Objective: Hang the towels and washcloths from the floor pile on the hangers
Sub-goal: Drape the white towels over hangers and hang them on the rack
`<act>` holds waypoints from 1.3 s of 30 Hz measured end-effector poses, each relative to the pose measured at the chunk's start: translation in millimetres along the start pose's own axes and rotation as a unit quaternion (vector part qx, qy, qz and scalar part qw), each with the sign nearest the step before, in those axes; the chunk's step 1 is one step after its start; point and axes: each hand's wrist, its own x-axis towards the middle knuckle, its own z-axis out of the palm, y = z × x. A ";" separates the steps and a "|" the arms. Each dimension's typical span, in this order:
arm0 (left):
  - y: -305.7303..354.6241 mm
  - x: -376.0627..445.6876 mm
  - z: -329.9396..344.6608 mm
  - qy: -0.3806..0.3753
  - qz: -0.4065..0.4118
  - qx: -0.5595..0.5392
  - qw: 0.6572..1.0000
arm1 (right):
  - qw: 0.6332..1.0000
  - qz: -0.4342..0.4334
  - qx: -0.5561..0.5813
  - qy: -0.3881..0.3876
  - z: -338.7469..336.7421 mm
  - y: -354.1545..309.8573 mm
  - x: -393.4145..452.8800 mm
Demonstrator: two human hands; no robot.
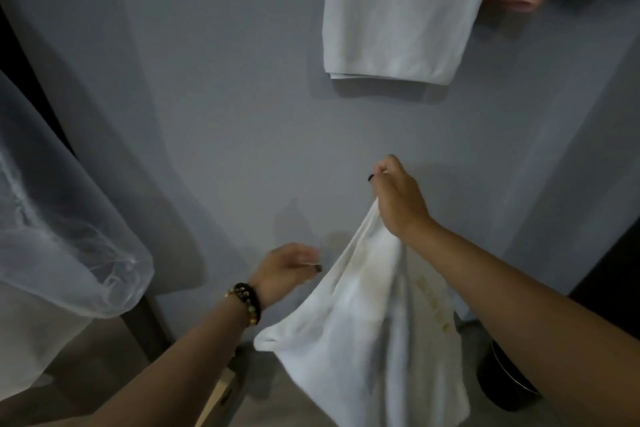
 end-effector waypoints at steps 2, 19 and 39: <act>20.7 -8.2 27.0 -0.060 0.100 0.024 0.993 | 0.997 -0.001 0.055 -0.057 7.4 -13.8 -2.1; 43.7 -10.0 90.2 0.051 0.256 0.010 0.965 | 0.960 -0.046 0.209 -0.182 -63.2 25.6 -26.2; 43.2 -40.0 37.8 0.157 0.232 -0.008 0.960 | 0.937 0.021 0.249 -0.244 17.3 81.4 -70.8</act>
